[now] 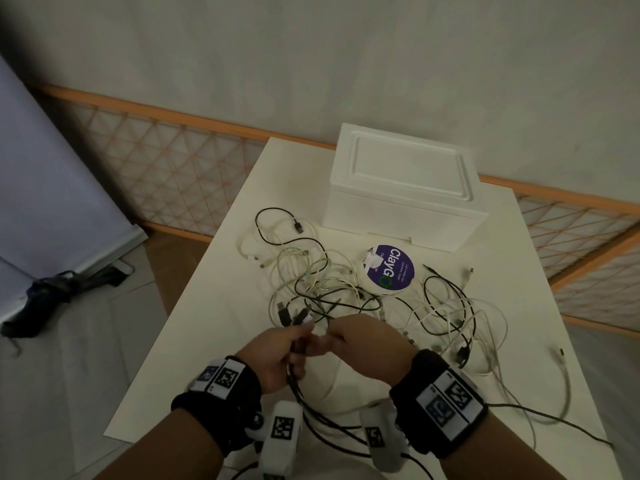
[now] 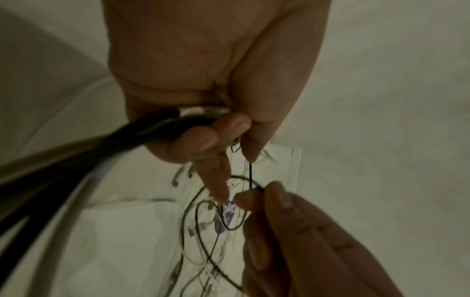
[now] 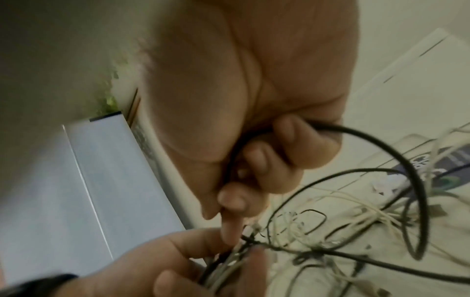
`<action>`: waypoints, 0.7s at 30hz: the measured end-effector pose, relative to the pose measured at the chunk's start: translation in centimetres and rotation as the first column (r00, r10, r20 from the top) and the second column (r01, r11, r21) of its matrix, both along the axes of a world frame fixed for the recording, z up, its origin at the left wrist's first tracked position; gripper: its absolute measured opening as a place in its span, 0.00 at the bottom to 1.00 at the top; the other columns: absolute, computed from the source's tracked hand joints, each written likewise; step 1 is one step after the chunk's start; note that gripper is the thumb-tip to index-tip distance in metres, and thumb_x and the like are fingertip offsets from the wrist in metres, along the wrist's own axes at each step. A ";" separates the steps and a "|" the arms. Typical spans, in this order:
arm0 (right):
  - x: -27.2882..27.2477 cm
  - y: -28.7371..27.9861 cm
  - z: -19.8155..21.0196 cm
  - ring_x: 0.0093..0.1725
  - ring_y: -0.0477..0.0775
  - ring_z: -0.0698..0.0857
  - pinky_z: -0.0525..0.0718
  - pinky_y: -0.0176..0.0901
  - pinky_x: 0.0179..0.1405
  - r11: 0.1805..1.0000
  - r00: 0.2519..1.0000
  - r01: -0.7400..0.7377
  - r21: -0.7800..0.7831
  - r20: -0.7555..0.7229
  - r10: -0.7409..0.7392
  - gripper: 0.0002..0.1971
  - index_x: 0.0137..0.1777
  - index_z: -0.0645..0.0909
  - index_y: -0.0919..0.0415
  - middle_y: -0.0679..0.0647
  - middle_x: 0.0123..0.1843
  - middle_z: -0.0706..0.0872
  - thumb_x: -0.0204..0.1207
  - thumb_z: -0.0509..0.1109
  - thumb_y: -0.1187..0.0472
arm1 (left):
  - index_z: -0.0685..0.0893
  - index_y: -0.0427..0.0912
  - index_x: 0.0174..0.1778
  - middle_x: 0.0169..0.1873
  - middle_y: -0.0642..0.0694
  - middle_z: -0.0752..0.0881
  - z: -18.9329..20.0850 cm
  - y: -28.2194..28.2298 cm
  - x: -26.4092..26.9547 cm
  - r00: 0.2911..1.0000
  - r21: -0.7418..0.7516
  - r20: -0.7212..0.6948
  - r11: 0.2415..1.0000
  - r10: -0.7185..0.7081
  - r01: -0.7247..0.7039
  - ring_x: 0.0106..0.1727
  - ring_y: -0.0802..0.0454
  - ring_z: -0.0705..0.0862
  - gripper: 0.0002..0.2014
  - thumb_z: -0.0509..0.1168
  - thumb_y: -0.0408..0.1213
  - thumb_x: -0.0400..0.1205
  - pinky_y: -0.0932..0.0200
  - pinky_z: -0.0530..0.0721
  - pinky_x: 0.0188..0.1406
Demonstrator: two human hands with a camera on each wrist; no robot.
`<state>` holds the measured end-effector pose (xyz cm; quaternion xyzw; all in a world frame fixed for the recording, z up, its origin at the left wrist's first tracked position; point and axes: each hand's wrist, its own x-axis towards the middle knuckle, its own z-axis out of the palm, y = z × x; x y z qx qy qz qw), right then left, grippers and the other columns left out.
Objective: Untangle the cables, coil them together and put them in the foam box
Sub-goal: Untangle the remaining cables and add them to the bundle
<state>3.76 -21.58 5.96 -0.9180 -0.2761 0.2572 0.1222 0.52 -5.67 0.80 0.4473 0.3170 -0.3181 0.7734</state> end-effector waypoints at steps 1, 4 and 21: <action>-0.2 -0.1 0.5 0.46 0.54 0.81 0.76 0.46 0.42 0.999 0.999 -0.026 0.038 0.030 0.024 0.15 0.45 0.79 0.56 0.53 0.43 0.82 0.83 0.57 0.49 | 0.83 0.39 0.34 0.26 0.47 0.82 0.4 -0.4 0.1 1.000 -0.037 0.007 0.999 0.009 -0.009 0.15 0.60 0.62 0.12 0.66 0.42 0.80 0.66 0.63 0.17; -1.2 -0.8 1.6 0.42 0.53 0.79 0.78 0.48 0.41 0.983 0.981 -0.169 0.074 0.112 0.161 0.15 0.41 0.77 0.56 0.52 0.41 0.82 0.82 0.57 0.48 | 0.85 0.38 0.40 0.25 0.50 0.80 1.2 -0.9 1.1 0.985 -0.136 0.042 0.977 0.170 -0.163 0.14 0.61 0.62 0.08 0.65 0.38 0.81 0.68 0.62 0.15; 0.9 -15.9 1.8 0.51 0.50 0.85 0.78 0.41 0.46 0.863 0.892 0.428 -0.268 0.277 -0.357 0.08 0.42 0.83 0.47 0.46 0.47 0.85 0.72 0.65 0.48 | 0.82 0.42 0.49 0.31 0.53 0.90 0.3 1.2 4.1 0.850 -0.110 0.141 0.861 0.507 -0.496 0.13 0.62 0.64 0.08 0.59 0.39 0.87 0.70 0.66 0.13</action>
